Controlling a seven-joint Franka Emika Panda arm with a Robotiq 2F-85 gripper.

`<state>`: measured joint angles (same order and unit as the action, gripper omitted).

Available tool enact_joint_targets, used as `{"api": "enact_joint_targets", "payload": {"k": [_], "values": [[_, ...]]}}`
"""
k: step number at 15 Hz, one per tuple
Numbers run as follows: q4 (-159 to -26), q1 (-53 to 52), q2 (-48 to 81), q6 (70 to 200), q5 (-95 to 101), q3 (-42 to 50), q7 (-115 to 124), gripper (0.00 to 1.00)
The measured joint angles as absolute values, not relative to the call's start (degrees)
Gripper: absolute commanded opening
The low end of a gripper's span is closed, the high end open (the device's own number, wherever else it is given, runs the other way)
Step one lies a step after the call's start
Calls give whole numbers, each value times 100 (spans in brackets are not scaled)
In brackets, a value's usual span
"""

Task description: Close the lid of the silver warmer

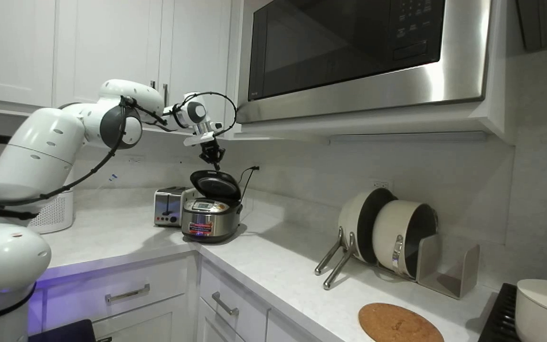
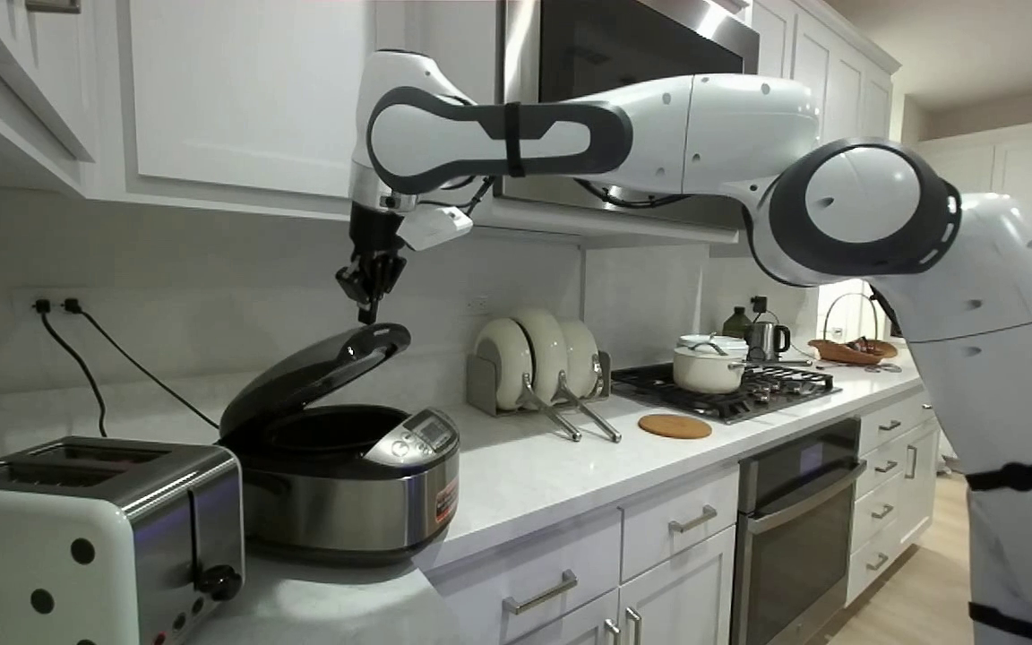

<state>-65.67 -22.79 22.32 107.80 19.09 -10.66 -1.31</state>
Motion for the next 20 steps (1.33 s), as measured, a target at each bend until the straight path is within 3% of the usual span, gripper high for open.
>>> {"api": "enact_joint_targets", "payload": {"k": [20], "values": [[-6259, -2281, 3049, 9797, 1824, -1074, -129, 0]]}}
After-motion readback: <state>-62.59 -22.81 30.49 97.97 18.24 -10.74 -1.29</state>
